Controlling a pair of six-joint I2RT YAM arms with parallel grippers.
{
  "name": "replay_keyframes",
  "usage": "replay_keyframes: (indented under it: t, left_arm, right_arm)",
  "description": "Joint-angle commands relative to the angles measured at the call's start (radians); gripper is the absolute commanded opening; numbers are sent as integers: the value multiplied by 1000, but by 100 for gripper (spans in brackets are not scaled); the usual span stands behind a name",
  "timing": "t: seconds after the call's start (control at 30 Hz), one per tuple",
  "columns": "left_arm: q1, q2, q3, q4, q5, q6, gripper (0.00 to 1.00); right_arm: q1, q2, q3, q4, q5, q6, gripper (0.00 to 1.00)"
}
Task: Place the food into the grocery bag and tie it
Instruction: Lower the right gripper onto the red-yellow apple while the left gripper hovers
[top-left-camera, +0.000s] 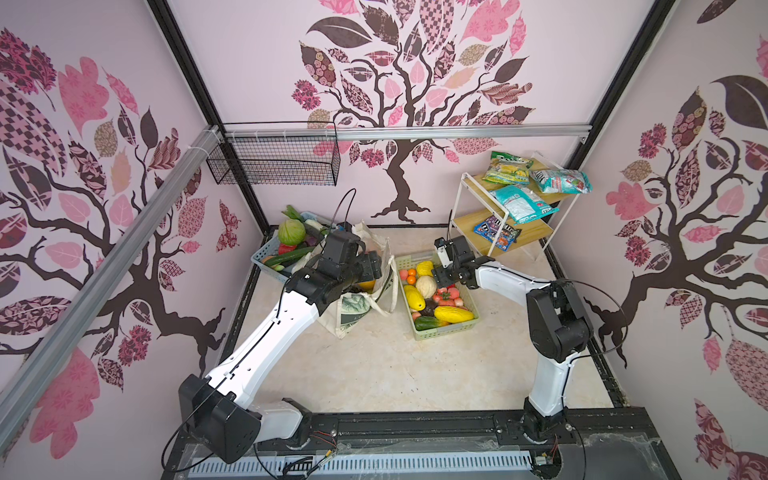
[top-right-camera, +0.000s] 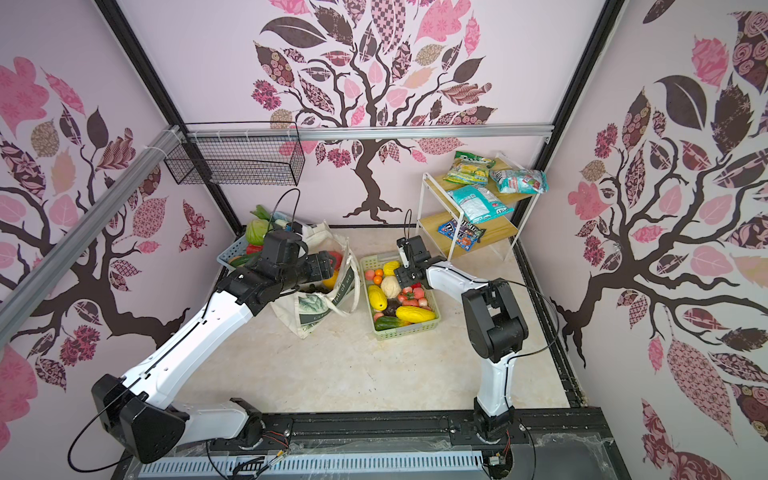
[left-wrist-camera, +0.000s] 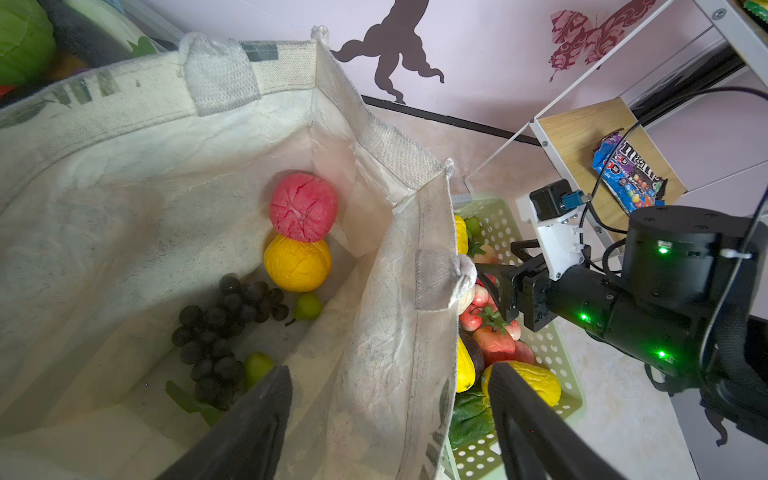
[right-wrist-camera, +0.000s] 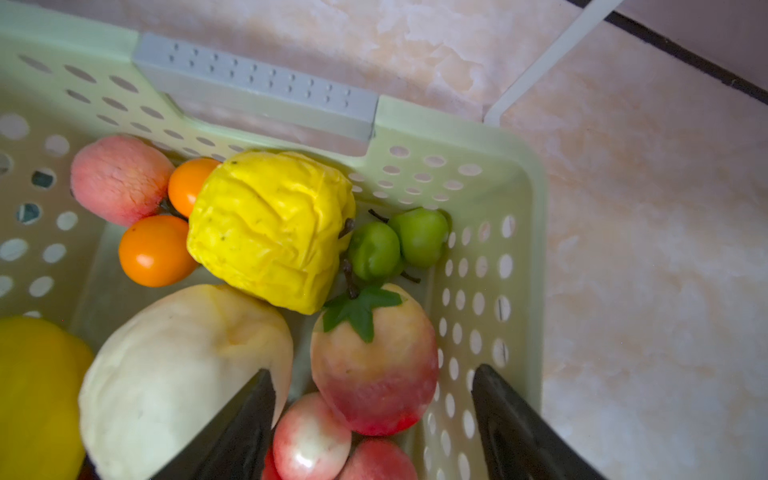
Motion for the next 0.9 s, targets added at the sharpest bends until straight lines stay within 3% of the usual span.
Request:
replay_keyframes:
  t: [0.0, 0.63, 0.87]
  left_arm:
    - [-4, -14, -22, 7, -1, 4, 78]
    - [-4, -5, -24, 18, 11, 8, 78]
    - [-5, -4, -20, 18, 12, 8, 78]
  right_arm:
    - [-3, 56, 38, -26, 23, -44, 77]
    - [-2, 199, 105, -76, 45, 42, 78]
    - [-3, 219, 140, -116, 46, 89, 71]
